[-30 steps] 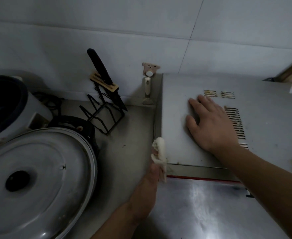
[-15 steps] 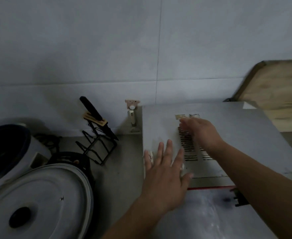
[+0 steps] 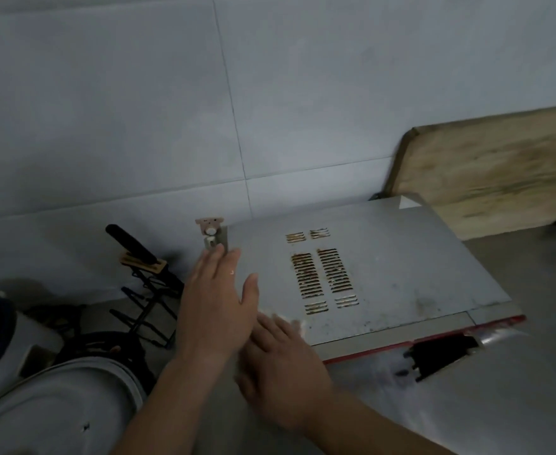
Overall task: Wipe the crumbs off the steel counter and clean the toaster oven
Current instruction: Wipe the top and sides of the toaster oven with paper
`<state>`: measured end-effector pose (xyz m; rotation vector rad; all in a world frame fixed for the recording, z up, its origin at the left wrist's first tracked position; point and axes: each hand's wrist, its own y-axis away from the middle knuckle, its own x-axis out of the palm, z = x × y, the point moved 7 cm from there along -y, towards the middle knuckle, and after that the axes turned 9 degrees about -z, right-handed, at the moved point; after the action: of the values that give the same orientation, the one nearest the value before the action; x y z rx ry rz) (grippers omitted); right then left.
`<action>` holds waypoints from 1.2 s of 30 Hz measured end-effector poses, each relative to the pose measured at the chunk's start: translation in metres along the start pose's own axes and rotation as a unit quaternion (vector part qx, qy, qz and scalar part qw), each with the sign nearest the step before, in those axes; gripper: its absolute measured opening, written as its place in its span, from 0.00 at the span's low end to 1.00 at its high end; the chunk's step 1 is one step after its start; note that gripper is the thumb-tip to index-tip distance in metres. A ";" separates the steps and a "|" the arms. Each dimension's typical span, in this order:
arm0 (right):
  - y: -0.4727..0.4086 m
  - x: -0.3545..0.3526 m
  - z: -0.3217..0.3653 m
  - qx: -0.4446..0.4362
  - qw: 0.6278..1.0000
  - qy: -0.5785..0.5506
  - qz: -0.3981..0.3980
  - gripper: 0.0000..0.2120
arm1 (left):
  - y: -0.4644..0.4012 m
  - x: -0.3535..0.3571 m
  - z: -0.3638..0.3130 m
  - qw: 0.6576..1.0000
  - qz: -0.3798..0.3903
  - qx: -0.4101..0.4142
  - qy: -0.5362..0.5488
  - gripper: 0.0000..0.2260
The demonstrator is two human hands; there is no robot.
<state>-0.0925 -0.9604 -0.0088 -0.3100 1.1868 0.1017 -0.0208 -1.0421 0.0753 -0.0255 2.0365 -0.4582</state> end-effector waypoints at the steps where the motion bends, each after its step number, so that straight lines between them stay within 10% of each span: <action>1: 0.005 0.006 -0.005 -0.002 1.000 0.028 0.008 0.30 | -0.002 0.002 0.000 1.000 0.009 0.001 -0.003 0.25; 20: 0.096 -0.092 -0.245 0.388 0.908 0.154 -0.049 0.33 | 0.017 0.121 -0.083 0.945 0.247 0.200 -0.074 0.29; 36: 0.108 -0.034 -0.116 0.422 0.886 0.061 -0.181 0.28 | 0.024 0.153 -0.075 0.872 0.293 0.369 -0.135 0.34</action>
<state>-0.2344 -0.8885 -0.0366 0.2437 1.1697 -0.7609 -0.1561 -1.0285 -0.0300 0.9168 1.3861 -0.7561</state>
